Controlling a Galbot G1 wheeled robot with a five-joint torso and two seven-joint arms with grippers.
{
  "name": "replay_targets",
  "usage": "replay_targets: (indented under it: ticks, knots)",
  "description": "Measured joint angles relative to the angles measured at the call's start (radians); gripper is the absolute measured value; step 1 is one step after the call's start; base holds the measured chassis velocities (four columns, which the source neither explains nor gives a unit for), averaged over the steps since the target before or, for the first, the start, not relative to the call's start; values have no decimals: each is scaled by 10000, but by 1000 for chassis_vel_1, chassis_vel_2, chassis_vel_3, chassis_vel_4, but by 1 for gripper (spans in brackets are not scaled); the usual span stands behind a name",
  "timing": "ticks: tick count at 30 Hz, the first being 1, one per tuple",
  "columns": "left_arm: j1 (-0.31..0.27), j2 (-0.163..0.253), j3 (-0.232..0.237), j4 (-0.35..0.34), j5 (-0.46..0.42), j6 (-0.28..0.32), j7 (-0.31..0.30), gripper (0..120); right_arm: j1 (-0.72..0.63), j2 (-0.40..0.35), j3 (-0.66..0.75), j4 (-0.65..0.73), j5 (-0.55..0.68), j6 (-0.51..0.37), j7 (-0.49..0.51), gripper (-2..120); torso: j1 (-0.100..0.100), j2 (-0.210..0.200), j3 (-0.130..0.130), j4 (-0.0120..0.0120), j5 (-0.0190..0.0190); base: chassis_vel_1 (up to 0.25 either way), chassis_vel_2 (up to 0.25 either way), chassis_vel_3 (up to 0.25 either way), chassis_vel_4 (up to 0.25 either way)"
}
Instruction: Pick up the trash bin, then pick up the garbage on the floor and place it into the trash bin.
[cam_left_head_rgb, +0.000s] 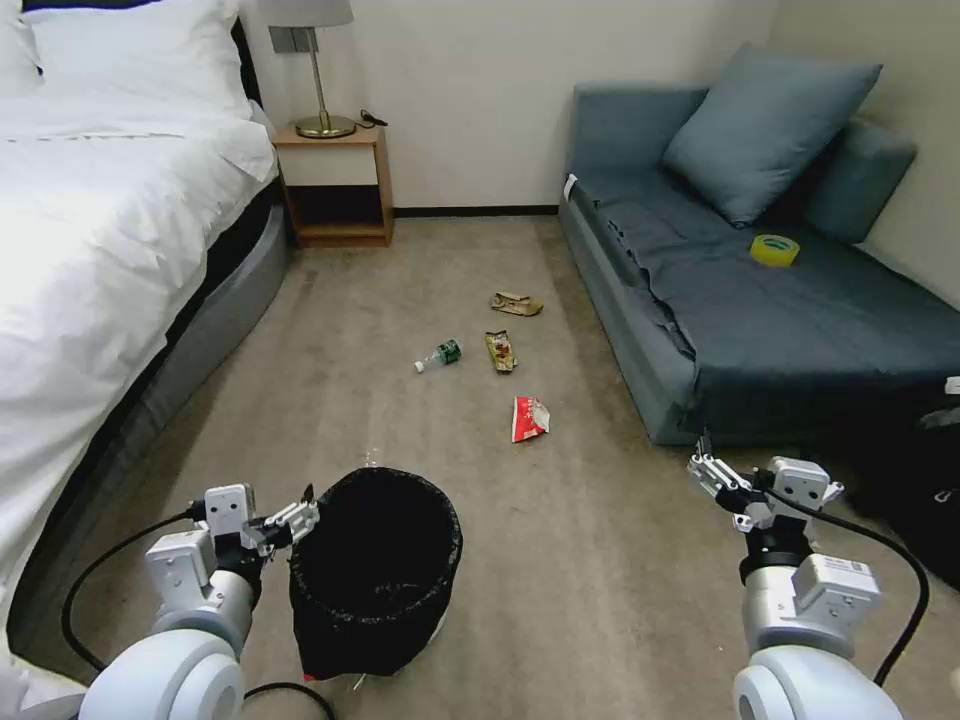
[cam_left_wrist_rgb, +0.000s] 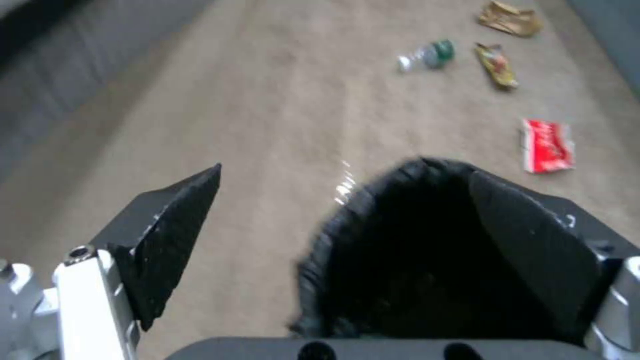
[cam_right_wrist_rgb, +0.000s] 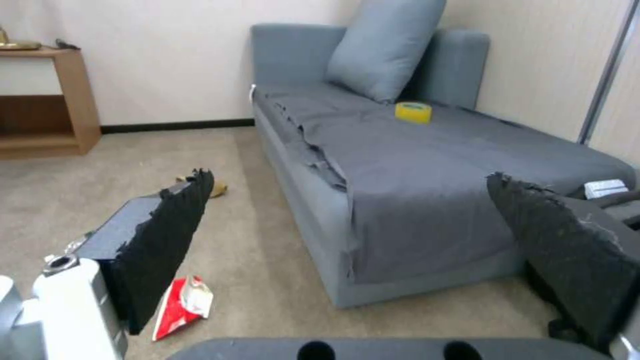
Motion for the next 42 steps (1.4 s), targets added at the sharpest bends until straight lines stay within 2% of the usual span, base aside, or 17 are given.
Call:
replay_targets:
  ticks: [4, 11, 20, 28, 34, 37, 39, 40, 42]
  knots:
    - [-6, 13, 91, 7, -486, 19, -307, 100, 34, -45, -12, -11, -8, 0, -28, 100, 0, 0, 0, 0, 0, 0, 0, 0, 0]
    - [-157, 16, 83, 525, -377, -2, -446, 100, 145, -84, -45, -211, -11, 20, -39, 100, 0, 0, 0, 0, 0, 0, 0, 0, 0]
    - [-799, 268, 245, 2251, -713, -50, -714, 100, 313, -106, -101, -450, -52, 58, -49, 100, 0, -1, 1, 0, -1, 0, 0, 0, 0]
    - [-1124, 301, 663, 3015, -1181, -64, -918, 99, 435, -95, -110, -549, -83, 56, -68, 100, 0, 0, 1, 0, -1, 0, 0, 0, 0]
    - [-1227, 283, 756, 3368, -1305, -70, -982, 98, 505, -82, -100, -648, -92, 74, -69, 100, 0, -1, 1, 0, 0, 0, 0, 0, 0]
    - [-1236, 269, 769, 3532, -1317, -72, -990, 94, 560, -71, -98, -722, -120, 121, -68, 100, 0, 0, 1, 0, -1, 0, 0, 0, 0]
    - [-1238, 247, 764, 3656, -1319, -74, -993, 86, 601, -57, -104, -779, -144, 156, -68, 100, 0, 0, 1, 0, -1, 0, 0, 0, 0]
    - [-1238, 247, 764, 3656, -1319, -74, -993, 86, 601, -57, -104, -779, -144, 156, -68, 100, 0, 0, 1, 0, -1, 0, 0, 0, 0]
    - [-1240, 228, 745, 3709, -1318, -92, -993, 75, 625, -50, -113, -823, -161, 186, -67, 100, 0, 0, 0, 0, 2, 0, 0, 0, 0]
